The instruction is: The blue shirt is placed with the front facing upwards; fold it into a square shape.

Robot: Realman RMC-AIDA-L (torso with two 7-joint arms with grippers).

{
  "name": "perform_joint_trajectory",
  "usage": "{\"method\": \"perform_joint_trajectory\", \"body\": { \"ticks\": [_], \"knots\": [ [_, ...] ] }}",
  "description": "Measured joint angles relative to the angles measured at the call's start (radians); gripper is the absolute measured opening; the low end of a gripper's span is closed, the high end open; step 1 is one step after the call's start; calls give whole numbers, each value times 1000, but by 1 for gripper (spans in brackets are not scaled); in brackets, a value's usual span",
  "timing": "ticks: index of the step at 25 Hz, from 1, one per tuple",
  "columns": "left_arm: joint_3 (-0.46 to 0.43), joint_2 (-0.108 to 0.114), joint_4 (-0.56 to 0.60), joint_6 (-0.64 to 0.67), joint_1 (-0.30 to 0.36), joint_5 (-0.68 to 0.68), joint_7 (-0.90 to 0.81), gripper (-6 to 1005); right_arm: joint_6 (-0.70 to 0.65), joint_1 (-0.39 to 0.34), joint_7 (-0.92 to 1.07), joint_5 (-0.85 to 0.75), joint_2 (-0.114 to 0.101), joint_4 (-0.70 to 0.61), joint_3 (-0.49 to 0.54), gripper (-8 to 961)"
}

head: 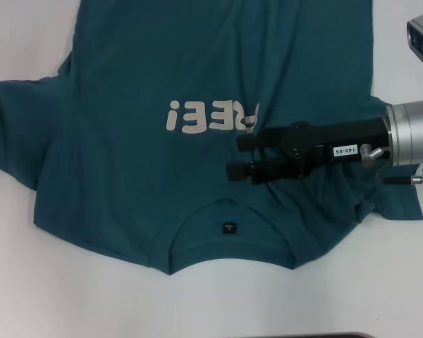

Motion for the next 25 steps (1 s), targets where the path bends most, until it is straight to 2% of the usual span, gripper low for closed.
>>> {"method": "perform_joint_trajectory", "body": {
  "ticks": [12, 18, 25],
  "knots": [
    [1, 12, -80, 86, -36, 96, -13, 10, 3, 0, 19, 0, 0, -2, 0, 914],
    [6, -30, -154, 80, -45, 99, 10, 13, 5, 0, 20, 0, 0, -3, 0, 914],
    [24, -33, -158, 91, -48, 98, 3, 13, 6, 0, 20, 0, 0, -3, 0, 914]
  ]
}}
